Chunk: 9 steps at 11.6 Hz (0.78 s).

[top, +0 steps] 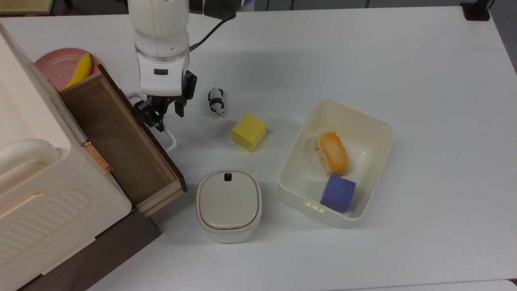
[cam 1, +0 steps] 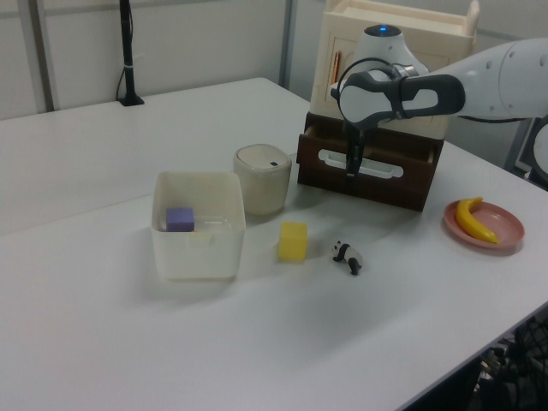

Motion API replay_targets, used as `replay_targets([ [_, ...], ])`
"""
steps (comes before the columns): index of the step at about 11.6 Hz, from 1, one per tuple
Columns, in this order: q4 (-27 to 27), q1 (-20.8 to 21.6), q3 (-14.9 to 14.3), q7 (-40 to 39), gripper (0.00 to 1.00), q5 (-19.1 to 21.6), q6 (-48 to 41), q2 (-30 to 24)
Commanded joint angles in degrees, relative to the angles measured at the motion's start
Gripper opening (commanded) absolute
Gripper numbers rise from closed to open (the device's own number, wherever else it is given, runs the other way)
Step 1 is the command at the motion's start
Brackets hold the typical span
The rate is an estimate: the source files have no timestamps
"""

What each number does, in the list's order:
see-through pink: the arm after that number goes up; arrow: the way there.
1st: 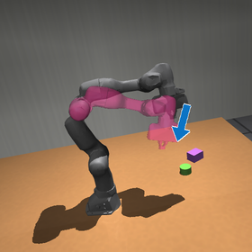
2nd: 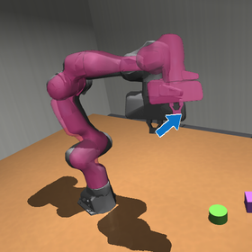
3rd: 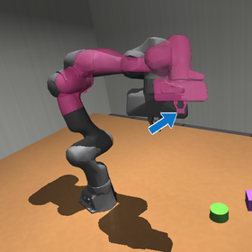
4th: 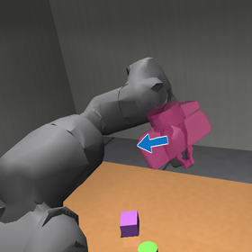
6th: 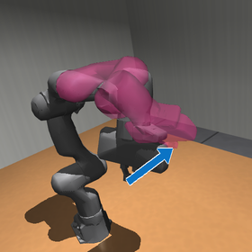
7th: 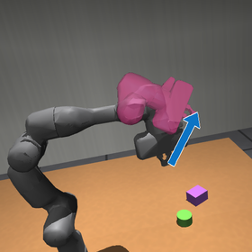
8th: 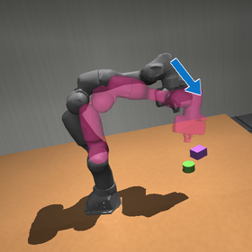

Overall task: Slide the drawer open
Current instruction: 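Open the gripper and release the drawer handle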

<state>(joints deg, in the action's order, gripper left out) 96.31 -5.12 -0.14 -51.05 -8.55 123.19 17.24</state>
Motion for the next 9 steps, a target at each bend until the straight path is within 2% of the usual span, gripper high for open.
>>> replay_targets([
  [1,3.09,1.69,0.75,0.43,1.00,0.73,-2.78,-2.48],
  [5,1.69,1.87,0.84,3.95,1.00,1.43,-8.49,-4.49],
  [6,1.69,1.60,0.84,3.42,0.82,1.43,-8.67,-4.93],
  [7,1.60,1.69,0.84,4.11,0.28,2.13,-8.67,-4.68],
  [8,1.60,1.69,0.84,4.12,0.22,2.74,-8.84,-4.85],
  [9,1.51,1.60,0.84,4.21,0.35,2.84,-9.71,-4.85],
])
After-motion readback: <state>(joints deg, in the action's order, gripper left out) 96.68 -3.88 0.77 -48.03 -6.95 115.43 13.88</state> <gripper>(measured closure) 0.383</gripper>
